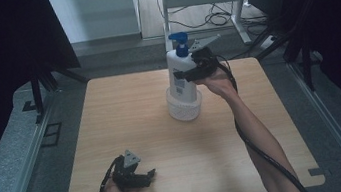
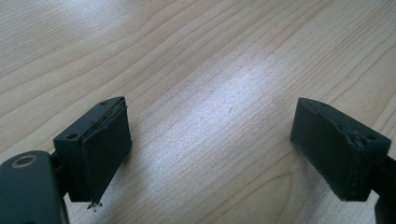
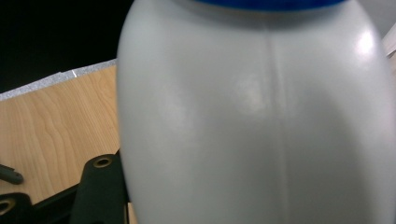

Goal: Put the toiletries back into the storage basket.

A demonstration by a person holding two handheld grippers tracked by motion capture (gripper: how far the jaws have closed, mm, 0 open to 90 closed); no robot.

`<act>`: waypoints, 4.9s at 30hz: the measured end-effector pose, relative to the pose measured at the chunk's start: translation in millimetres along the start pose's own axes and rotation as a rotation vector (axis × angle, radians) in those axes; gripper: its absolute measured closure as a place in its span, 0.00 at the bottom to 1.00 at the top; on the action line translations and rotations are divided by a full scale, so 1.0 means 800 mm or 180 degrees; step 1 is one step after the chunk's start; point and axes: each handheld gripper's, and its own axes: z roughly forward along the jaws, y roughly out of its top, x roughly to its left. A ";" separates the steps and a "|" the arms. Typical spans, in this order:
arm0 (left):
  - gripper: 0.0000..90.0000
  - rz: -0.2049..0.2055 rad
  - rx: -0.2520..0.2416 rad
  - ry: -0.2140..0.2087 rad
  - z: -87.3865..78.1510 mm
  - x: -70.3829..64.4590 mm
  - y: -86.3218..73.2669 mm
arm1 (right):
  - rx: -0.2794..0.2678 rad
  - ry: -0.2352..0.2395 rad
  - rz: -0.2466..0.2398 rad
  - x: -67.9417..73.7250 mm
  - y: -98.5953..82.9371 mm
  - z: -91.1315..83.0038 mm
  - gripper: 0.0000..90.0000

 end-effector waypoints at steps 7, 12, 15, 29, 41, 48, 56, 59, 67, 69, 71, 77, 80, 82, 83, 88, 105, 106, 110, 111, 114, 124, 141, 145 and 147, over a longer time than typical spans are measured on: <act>0.13 0.0002 0.0009 -0.0003 0.000 0.000 0.000 | 0.0053 0.0002 -0.0021 -0.001 -0.011 0.011 0.42; 0.13 0.0003 0.0010 -0.0004 0.000 0.000 0.000 | 0.0096 0.0014 -0.0038 0.001 -0.019 0.020 0.42; 0.13 0.0003 0.0009 -0.0003 0.000 0.000 0.000 | 0.0104 0.0029 -0.0025 0.001 -0.024 0.024 0.42; 0.13 0.0001 0.0013 -0.0003 0.000 0.000 0.000 | 0.0182 0.0038 -0.0033 0.002 -0.048 0.041 0.42; 0.13 -0.0009 0.0014 -0.0003 0.000 0.000 0.000 | 0.0220 0.0046 -0.0010 0.001 -0.069 0.052 0.42; 0.13 -0.0007 0.0015 -0.0004 0.000 0.000 0.000 | 0.0204 0.0062 0.0032 0.000 -0.077 0.057 0.42; 0.13 -0.0007 0.0018 -0.0002 0.000 0.000 0.000 | 0.0130 0.0132 0.0151 -0.006 -0.083 0.055 0.41; 0.13 -0.0007 0.0017 -0.0002 0.000 0.000 0.000 | 0.0123 0.0152 0.0190 -0.008 -0.085 0.054 0.40; 0.13 0.0004 0.0013 -0.0002 0.000 0.000 0.000 | 0.0140 0.0149 0.0219 -0.005 -0.083 0.053 0.26; 0.13 0.0005 0.0014 -0.0002 0.000 0.000 0.000 | 0.0124 0.0148 0.0211 -0.004 -0.082 0.053 0.25; 0.13 0.0004 0.0015 -0.0001 0.000 0.000 0.000 | 0.0109 0.0138 0.0201 -0.004 -0.082 0.050 0.21; 0.13 -0.0001 0.0014 0.0002 0.000 0.000 0.000 | 0.0072 0.0114 0.0189 -0.001 -0.081 0.046 0.15; 0.13 -0.0001 0.0014 0.0002 0.000 0.000 0.000 | 0.0088 0.0093 0.0177 0.001 -0.080 0.045 0.14; 0.13 -0.0001 0.0013 0.0002 0.000 0.000 0.000 | 0.0089 0.0072 0.0170 0.002 -0.079 0.044 0.13; 0.13 0.0001 0.0018 0.0004 0.000 0.000 0.000 | 0.0093 0.0067 0.0170 0.002 -0.079 0.043 0.12; 0.13 -0.0002 0.0019 0.0006 0.000 0.000 0.000 | 0.0121 0.0016 0.0138 0.004 -0.080 0.040 0.02; 0.13 0.0003 0.0010 0.0006 0.000 0.000 0.001 | 0.0116 -0.0028 0.0103 0.010 -0.079 0.017 0.00; 0.13 -0.0004 0.0016 0.0009 0.000 -0.001 0.001 | 0.0116 -0.0028 0.0103 0.010 -0.079 0.017 0.00; 0.13 -0.0006 0.0011 0.0007 0.000 -0.001 0.000 | 0.0118 -0.0050 0.0088 0.013 -0.079 0.009 0.00; 0.13 -0.0001 0.0010 0.0006 0.000 -0.001 0.001 | 0.0125 -0.0056 0.0079 0.013 -0.079 0.007 0.00; 0.13 -0.0006 0.0009 0.0006 0.000 -0.001 0.000 | 0.0125 -0.0057 0.0063 0.016 -0.080 0.001 0.00; 0.13 -0.0004 0.0009 0.0008 0.000 -0.001 0.001 | 0.0165 -0.0046 0.0000 0.025 -0.082 -0.013 0.00; 0.13 -0.0016 0.0006 0.0008 0.000 -0.001 0.001 | 0.0233 -0.0021 0.0026 0.041 -0.097 -0.024 0.00; 0.13 -0.0013 0.0006 0.0009 0.000 -0.001 0.001 | 0.0232 -0.0023 0.0035 0.043 -0.103 -0.030 0.00; 0.13 -0.0018 0.0006 0.0009 0.000 -0.001 0.000 | 0.0225 -0.0025 0.0035 0.044 -0.106 -0.033 0.00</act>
